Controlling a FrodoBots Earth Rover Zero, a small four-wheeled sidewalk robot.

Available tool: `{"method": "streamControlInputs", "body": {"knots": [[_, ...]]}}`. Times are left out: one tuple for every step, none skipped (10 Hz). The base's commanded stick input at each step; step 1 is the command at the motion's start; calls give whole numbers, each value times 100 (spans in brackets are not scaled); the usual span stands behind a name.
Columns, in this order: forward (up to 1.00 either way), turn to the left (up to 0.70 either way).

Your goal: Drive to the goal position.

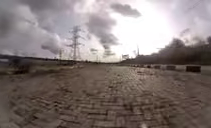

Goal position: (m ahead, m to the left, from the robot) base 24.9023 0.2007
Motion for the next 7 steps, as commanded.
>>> {"method": "streamControlInputs", "body": {"knots": [[100,0],[100,0],[100,0],[100,0],[100,0],[100,0],[100,0]]}}
